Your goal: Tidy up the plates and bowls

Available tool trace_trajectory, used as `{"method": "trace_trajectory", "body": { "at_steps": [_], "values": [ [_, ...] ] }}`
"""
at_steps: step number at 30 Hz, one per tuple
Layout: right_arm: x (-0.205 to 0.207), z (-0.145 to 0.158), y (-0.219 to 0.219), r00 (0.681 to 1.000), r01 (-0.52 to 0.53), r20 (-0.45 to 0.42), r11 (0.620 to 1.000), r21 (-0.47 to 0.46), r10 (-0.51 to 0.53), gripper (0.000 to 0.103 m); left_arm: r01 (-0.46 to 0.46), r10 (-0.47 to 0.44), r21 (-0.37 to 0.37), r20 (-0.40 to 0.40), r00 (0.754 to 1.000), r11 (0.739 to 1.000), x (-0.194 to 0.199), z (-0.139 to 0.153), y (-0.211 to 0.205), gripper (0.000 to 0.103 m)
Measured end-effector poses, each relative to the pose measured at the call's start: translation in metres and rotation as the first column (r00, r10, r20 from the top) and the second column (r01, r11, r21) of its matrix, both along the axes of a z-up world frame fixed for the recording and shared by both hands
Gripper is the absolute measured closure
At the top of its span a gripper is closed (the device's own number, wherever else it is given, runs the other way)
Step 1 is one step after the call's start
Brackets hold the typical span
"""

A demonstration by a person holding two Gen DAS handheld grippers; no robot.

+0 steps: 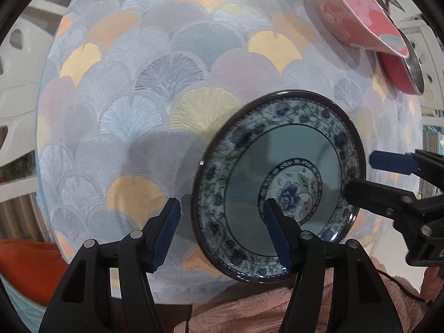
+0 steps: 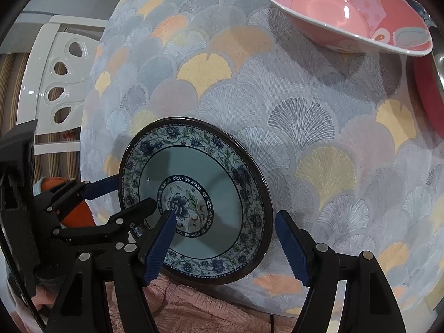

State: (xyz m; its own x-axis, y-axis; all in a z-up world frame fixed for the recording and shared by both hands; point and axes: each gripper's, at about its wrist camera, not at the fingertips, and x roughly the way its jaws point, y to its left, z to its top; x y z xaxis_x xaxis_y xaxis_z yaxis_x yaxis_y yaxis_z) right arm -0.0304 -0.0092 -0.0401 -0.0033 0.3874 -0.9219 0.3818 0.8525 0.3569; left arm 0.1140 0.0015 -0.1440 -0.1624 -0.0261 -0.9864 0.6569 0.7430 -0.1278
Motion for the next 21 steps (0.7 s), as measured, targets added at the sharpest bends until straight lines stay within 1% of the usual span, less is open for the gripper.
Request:
{"method": "trace_trajectory", "body": {
  "at_steps": [6, 9, 12, 16, 21],
  "values": [
    [-0.001, 0.011, -0.012, 0.998, -0.038, 0.045, 0.999, -0.001, 0.038, 0.032, -0.069, 0.068, 0.016, 0.037, 0.997, 0.998, 0.011, 0.004, 0.010, 0.043],
    [0.001, 0.022, -0.024, 0.995, -0.061, 0.083, 0.998, 0.013, 0.060, 0.032, -0.146, 0.145, 0.013, 0.045, 0.988, 0.989, 0.016, 0.012, 0.012, 0.043],
    [-0.001, 0.041, -0.041, 0.987, -0.093, 0.130, 0.995, 0.023, 0.090, 0.032, -0.193, 0.193, -0.008, 0.049, 0.980, 0.981, 0.021, 0.028, 0.007, 0.043],
    [-0.008, 0.070, -0.084, 0.976, -0.104, 0.193, 0.994, 0.020, 0.098, 0.032, -0.180, 0.182, -0.034, 0.085, 0.980, 0.983, 0.024, 0.055, -0.026, 0.043],
    [-0.013, 0.106, -0.148, 0.958, -0.064, 0.280, 0.998, 0.008, 0.059, 0.032, -0.106, 0.115, -0.064, 0.151, 0.982, 0.992, 0.031, 0.090, -0.092, 0.043]
  ]
}}
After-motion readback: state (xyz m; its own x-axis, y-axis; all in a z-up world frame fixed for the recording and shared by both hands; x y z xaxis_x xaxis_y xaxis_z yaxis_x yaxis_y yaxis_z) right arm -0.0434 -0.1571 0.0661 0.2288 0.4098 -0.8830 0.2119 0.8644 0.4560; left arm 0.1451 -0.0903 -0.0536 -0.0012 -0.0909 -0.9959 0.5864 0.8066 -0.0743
